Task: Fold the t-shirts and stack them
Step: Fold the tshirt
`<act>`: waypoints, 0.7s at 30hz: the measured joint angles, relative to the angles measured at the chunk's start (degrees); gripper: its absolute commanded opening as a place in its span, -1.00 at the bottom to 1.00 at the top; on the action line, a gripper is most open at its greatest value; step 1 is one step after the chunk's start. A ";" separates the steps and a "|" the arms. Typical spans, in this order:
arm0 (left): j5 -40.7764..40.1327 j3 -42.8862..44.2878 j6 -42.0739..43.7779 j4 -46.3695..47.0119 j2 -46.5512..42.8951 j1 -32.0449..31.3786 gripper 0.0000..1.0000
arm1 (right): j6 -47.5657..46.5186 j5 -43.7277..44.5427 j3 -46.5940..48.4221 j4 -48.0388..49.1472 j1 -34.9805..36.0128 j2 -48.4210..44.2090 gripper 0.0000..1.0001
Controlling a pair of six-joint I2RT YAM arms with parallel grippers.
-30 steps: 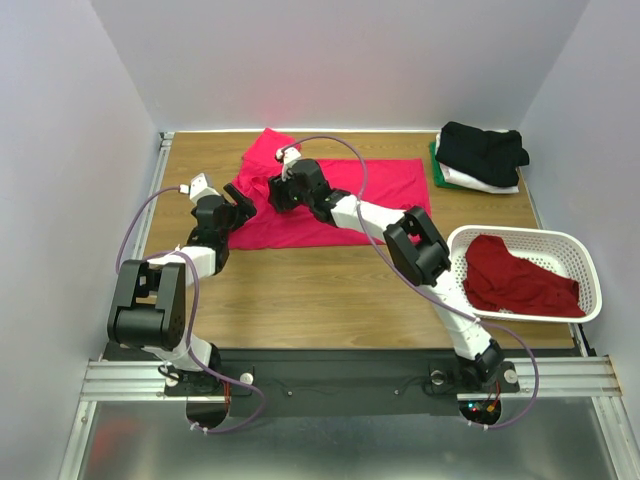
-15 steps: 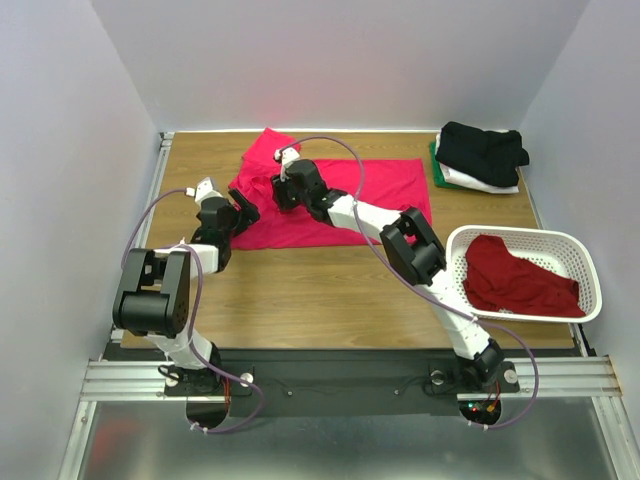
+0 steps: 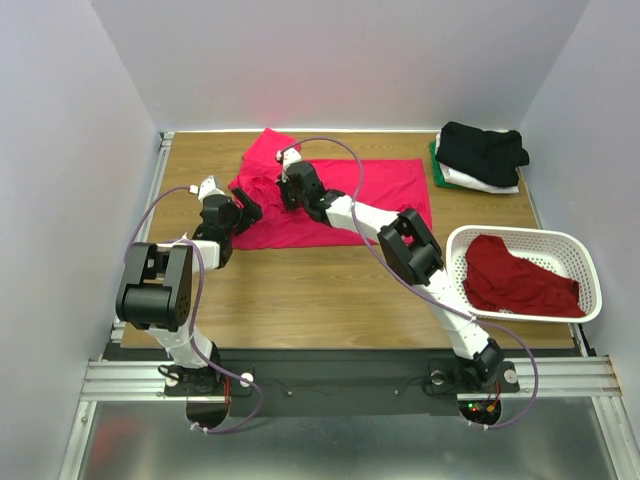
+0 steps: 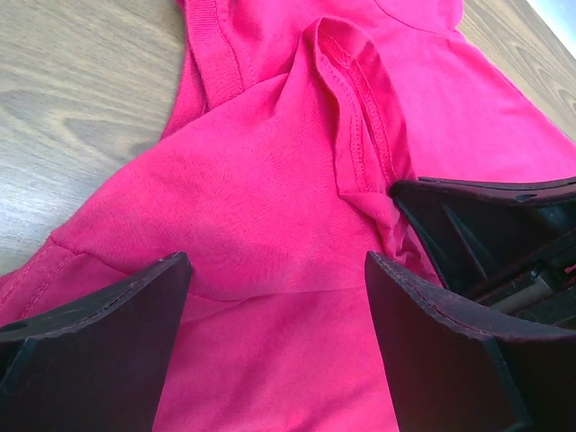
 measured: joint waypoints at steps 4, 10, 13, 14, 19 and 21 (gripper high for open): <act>0.04 0.55 -0.17 -0.61 0.50 0.00 0.86 | 1.86 1.57 0.00 0.00 -0.83 0.00 -0.80; 0.00 1.25 -0.22 -1.88 1.16 -0.11 0.87 | 4.33 2.29 -0.02 0.00 -3.82 0.00 -0.48; -0.61 2.03 -0.22 -2.80 1.55 -0.44 0.87 | 4.87 3.98 -0.57 0.00 -5.09 -0.07 0.01; -0.87 2.14 -0.22 -3.04 1.55 -0.52 0.87 | 5.01 4.61 -0.92 0.04 -5.55 -0.09 0.12; -1.53 2.29 -0.20 -3.74 1.55 -0.81 0.87 | 4.31 5.38 -2.99 0.33 -6.34 -1.31 0.55; -1.57 2.29 -0.20 -3.85 1.55 -0.81 0.87 | 4.02 5.11 -3.69 0.28 -6.27 -1.99 0.57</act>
